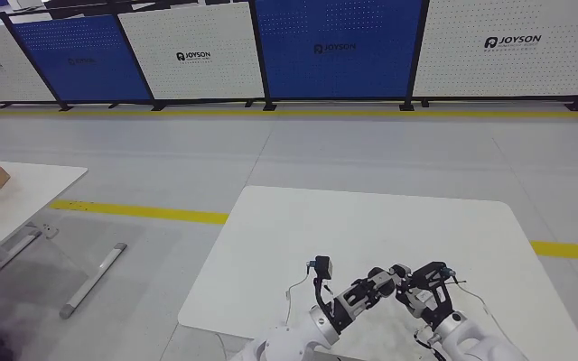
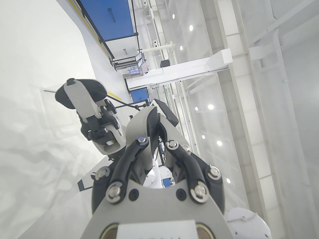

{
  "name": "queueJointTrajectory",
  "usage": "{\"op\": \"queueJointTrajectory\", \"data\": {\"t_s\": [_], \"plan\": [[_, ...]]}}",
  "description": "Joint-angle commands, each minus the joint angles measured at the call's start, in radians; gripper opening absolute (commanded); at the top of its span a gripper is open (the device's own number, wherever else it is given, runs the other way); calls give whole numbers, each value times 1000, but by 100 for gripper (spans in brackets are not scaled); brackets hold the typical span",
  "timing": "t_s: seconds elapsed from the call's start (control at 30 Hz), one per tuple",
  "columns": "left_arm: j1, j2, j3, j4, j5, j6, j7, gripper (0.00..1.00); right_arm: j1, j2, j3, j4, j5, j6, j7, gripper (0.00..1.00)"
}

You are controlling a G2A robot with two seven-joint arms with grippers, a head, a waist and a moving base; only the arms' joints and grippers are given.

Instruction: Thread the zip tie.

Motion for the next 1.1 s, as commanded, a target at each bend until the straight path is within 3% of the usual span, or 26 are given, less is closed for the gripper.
{"op": "queueJointTrajectory", "data": {"t_s": [0.0,0.63,0.67,0.7,0.73,0.9,1.07], "plan": [[1,0,0,-1,2,-2,-1,0,0,0,1,-1,-1,0,0,0],[19,6,5,-31,42,-3,11,0,-2,-4,2,-7,-8,5,1,0],[21,6,5,-34,43,5,18,0,-3,-4,3,-8,-3,0,0,12],[22,5,5,-36,43,12,23,0,-5,-4,6,-9,3,-2,-2,45],[21,5,5,-35,41,20,30,0,-7,-4,10,-10,16,-1,-9,100],[-19,-3,0,8,-14,47,57,0,-27,-2,49,-18,53,-11,-72,100],[-43,-9,-12,51,-65,25,62,0,-61,3,111,-25,141,-11,-137,100]]}}
